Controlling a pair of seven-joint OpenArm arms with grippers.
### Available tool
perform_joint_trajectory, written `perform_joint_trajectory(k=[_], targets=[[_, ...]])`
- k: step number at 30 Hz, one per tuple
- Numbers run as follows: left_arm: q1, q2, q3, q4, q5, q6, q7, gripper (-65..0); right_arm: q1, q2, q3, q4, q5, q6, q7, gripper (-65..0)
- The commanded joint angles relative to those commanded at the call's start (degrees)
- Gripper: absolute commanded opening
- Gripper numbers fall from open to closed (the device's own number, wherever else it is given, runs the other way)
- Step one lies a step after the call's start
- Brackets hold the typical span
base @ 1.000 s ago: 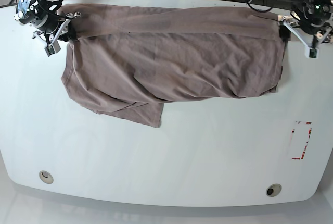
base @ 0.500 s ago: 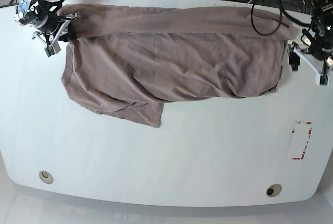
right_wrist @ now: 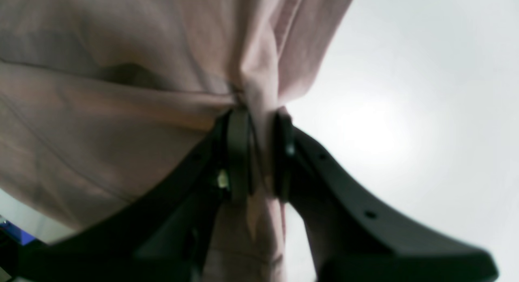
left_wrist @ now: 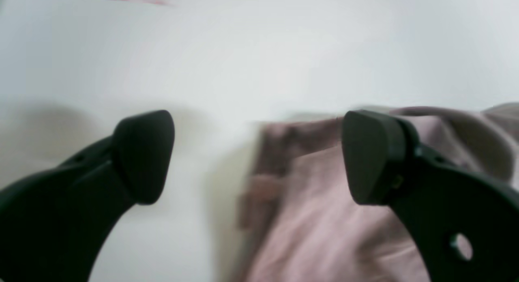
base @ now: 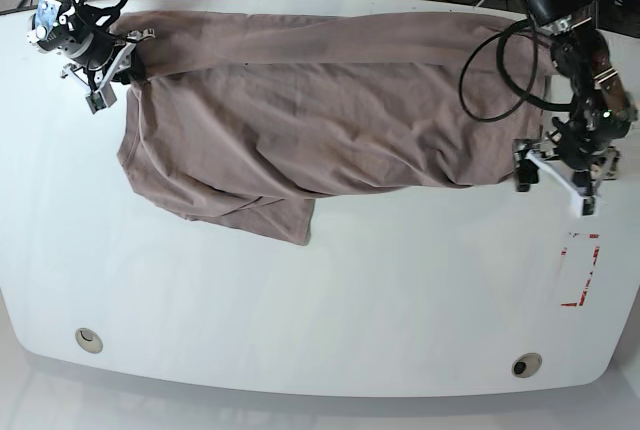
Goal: Layout the t-shirt on the table in an organized manner, then fold the t-shirt properly
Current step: 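Release the shirt with the left gripper and move it along the side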
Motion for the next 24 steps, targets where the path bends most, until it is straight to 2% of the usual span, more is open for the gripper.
perform_joint_trajectory(k=[6, 14, 17, 24], targets=[[-0.88, 1.32, 1.05, -4.92, 0.00, 0.00, -0.44, -2.4, 0.00, -0.09, 0.00, 0.00, 0.09, 0.00, 0.00, -56.1], [-0.70, 1.32, 1.23, -10.64, 0.00, 0.09, -3.34, -4.4, 0.00, -0.09, 0.00, 0.00, 0.18, 0.00, 0.00, -56.1], [-0.62, 1.32, 1.23, -12.57, 0.00, 0.09, -3.52, -13.5, 0.00, -0.09, 0.00, 0.00, 0.18, 0.00, 0.00, -56.1], [-0.53, 0.97, 1.32, -13.45, 0.00, -0.26, -3.60, -44.6, 0.09, -0.18, 0.09, 0.00, 0.18, 0.00, 0.00, -56.1]])
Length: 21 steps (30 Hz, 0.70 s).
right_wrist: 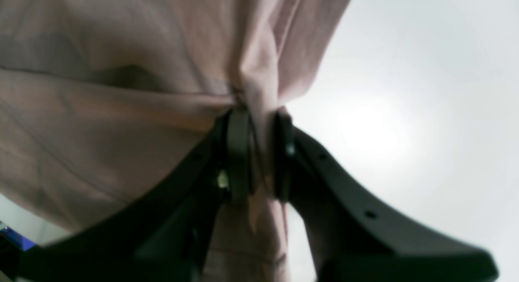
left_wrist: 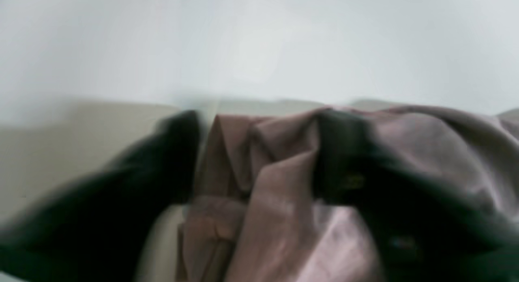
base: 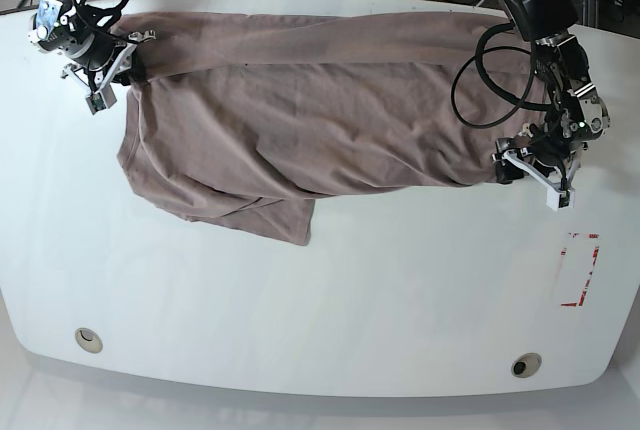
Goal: Layout the t-shirt on the table in an organized manner, then fold the t-shirt properly
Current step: 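Release the shirt with the left gripper and move it along the side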
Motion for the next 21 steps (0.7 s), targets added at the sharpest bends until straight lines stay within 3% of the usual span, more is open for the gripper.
perform_joint_trajectory(k=[3, 6, 21], targets=[[0.00, 0.00, 0.00, 1.58, -0.18, 0.00, 0.00, -58.5, 0.62, 0.00, 0.00, 0.00, 0.00, 0.00, 0.00, -56.1], [0.09, 0.26, 0.00, 5.01, -0.18, 0.00, 0.18, -65.0, 0.70, 0.00, 0.00, -0.09, 0.00, 0.00, -0.09, -56.1], [6.68, 0.35, 6.59, 27.16, -0.35, -0.09, 1.58, -64.7, 0.79, 0.00, 0.00, 0.00, 0.00, 0.00, -0.09, -56.1]])
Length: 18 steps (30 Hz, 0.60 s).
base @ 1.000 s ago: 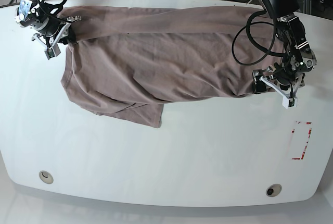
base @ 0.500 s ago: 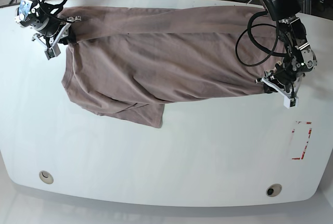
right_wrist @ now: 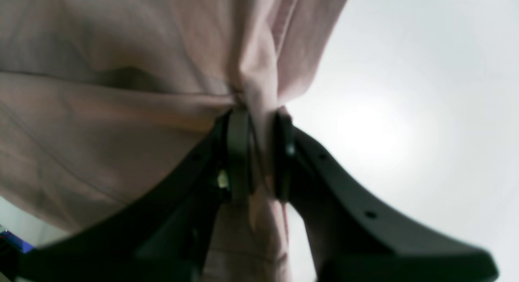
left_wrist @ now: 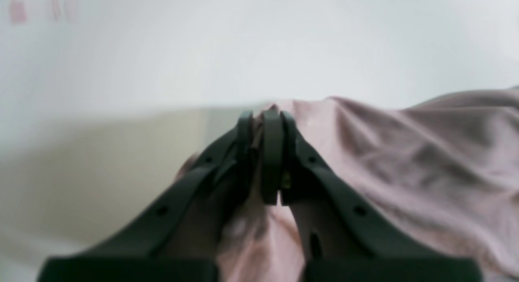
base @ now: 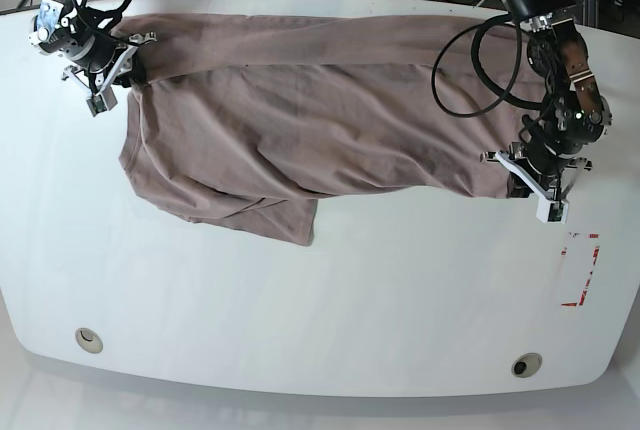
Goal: Layout the t-shirt on the table in an organized manner, then fold the t-shirt properly
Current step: 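Release the shirt with the left gripper and move it along the side, then grasp the shirt side with the left gripper and pull it outward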
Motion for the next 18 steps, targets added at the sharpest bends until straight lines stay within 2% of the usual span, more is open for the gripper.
perform_joint_trajectory(k=[9, 18], targets=[[8.18, -0.53, 4.31, 4.13, 0.09, 0.00, 0.00, -64.6, 0.97, -0.09, 0.00, -0.09, 0.00, 0.00, 0.00, -56.1], [15.74, -4.22, 5.80, 3.69, 0.09, 0.00, 0.00, -62.8, 1.14, -0.09, 0.00, 0.00, 0.00, 0.00, -0.09, -56.1]])
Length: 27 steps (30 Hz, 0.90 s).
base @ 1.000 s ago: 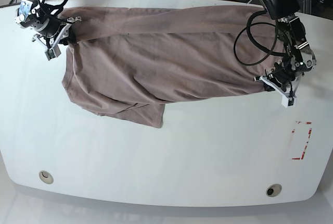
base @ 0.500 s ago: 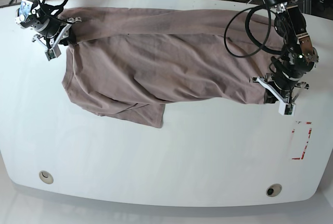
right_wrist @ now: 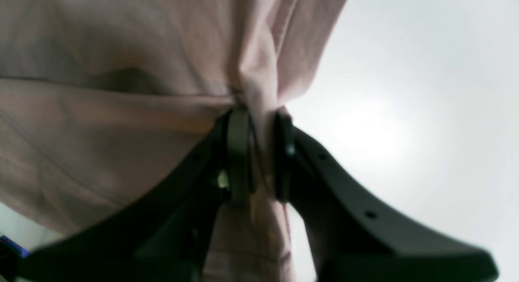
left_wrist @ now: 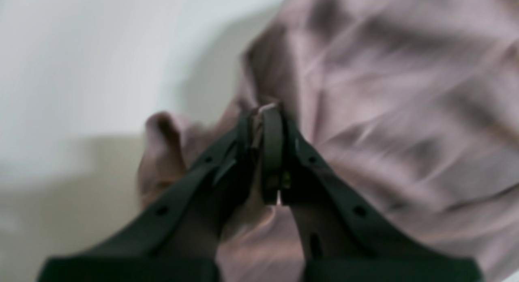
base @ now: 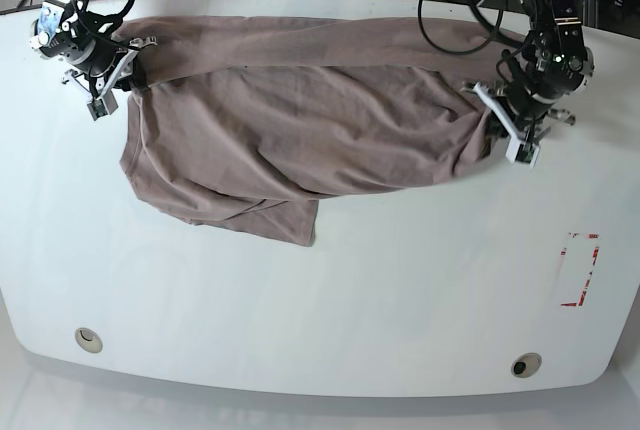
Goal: Layout the t-shirt on the table in an organized manner, then fold the t-shirt properly
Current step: 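Grasp the shirt side with the left gripper and pull it outward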
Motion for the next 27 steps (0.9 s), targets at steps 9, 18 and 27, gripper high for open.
perform_joint_trajectory(k=[9, 18, 27], targets=[[2.55, -0.70, -0.62, 0.53, -0.09, 0.00, 0.00, -19.2, 0.09, -1.32, -0.09, 0.00, 0.00, 0.00, 0.00, -56.1], [1.23, -0.70, -2.90, 4.04, -0.26, 0.00, 0.00, -5.1, 0.09, -1.49, -0.70, 0.00, 0.00, 0.00, 0.00, -56.1], [-2.64, 0.09, -8.18, 4.57, -0.26, 0.00, -0.09, -5.1, 1.23, -1.49, -1.14, 0.00, 0.00, 0.00, -0.09, -56.1]])
